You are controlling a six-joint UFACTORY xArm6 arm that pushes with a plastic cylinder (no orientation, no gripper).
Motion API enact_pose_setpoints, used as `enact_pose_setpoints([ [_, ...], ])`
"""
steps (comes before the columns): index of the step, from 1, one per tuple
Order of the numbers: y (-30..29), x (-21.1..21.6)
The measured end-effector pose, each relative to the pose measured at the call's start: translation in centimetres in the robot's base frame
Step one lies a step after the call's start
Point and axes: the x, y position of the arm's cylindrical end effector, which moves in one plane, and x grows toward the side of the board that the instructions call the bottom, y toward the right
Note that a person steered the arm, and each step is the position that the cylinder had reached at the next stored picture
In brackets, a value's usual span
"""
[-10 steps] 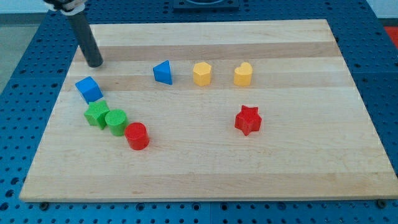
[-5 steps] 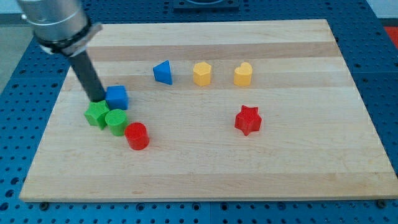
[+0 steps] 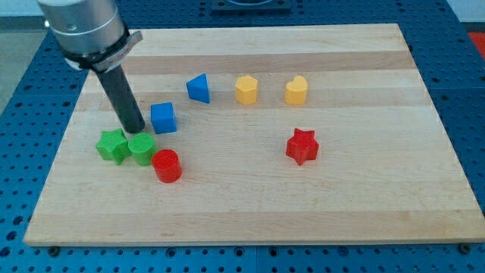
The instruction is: Place the cube at the top right side of green circle
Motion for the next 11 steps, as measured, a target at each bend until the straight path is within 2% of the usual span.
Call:
enact_pose_setpoints([
  [2, 0.6, -9.0],
  [3, 3.5, -8.3],
  [4, 3.6, -8.3],
  [7, 3.6, -2.7],
  [9, 3.6, -2.6],
  [10, 3.2, -2.7],
  [11, -0.5, -2.7],
])
